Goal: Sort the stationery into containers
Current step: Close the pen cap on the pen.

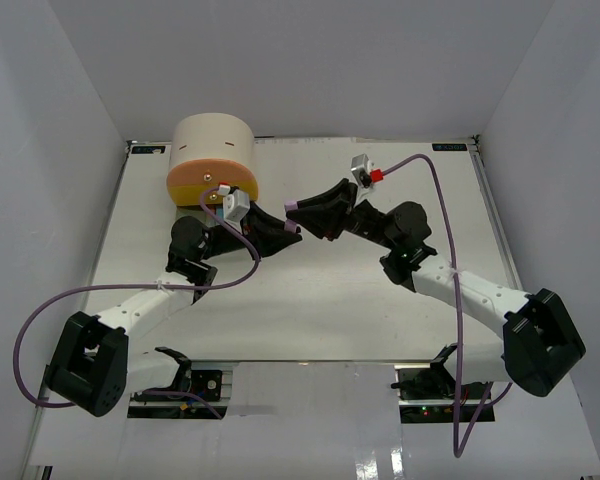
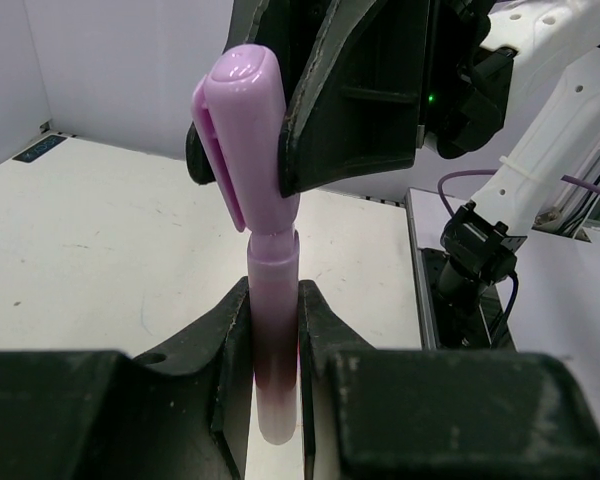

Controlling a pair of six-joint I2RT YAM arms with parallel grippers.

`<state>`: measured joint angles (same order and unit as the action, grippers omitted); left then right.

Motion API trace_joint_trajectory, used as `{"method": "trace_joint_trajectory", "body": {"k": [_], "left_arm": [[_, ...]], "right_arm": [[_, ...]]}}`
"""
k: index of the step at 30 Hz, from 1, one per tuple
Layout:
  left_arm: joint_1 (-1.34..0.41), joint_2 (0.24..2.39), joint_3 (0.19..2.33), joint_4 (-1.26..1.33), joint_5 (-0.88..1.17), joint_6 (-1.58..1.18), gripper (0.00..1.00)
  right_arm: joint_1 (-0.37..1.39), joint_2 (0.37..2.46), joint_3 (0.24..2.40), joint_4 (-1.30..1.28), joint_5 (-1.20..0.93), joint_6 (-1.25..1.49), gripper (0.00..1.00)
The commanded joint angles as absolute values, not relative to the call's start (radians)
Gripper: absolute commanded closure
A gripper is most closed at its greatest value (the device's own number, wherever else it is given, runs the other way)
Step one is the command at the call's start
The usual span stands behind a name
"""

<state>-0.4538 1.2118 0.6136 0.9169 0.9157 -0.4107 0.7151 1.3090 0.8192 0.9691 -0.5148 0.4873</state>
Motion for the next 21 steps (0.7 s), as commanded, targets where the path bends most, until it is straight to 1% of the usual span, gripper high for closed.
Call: {"method": "trace_joint_trajectory", "body": {"k": [1, 6, 10, 21], "left_arm": [[-0.457, 1.178, 0.6, 0.983, 0.899, -0.428, 1.0], [-0.457, 1.187, 0.62, 1.037, 0.882, -0.472, 1.0], [-0.459, 1.193, 0.667, 1.017, 0.871, -0.46, 1.0], [-0.46, 1.233, 0.718, 1.078, 0.914, -0.502, 1.0]], "right_arm": [[0.719, 1.275, 0.811, 1.032, -0.499, 0.471, 0.88], [0.721, 1.269, 0.802, 1.051, -0.511, 0.485, 0.85], [0.729, 1.27, 0.801, 1.049, -0.515, 0.48, 0.79], [0.733, 1.264, 0.816, 1.006, -0.535, 0.454, 0.68]]}}
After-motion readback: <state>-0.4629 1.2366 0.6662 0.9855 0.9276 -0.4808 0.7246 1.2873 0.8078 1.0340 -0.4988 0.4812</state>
